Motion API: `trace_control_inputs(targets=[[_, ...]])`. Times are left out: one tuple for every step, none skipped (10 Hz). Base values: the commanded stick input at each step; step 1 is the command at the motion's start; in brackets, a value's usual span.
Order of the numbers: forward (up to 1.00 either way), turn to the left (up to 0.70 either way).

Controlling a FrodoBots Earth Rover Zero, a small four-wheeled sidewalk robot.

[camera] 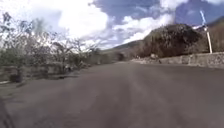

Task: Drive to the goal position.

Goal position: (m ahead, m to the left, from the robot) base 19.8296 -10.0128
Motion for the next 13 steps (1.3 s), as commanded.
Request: trace_control_inputs(targets=[[0.7,0.0],[0.7,0.0],[0.7,0.0],[0.7,0.0],[0.7,0.0],[0.7,0.0],[0.7,0.0],[0.7,0.0],[0.7,0.0],[0.7,0.0],[0.7,0.0],[0.7,0.0],[0.7,0.0]])
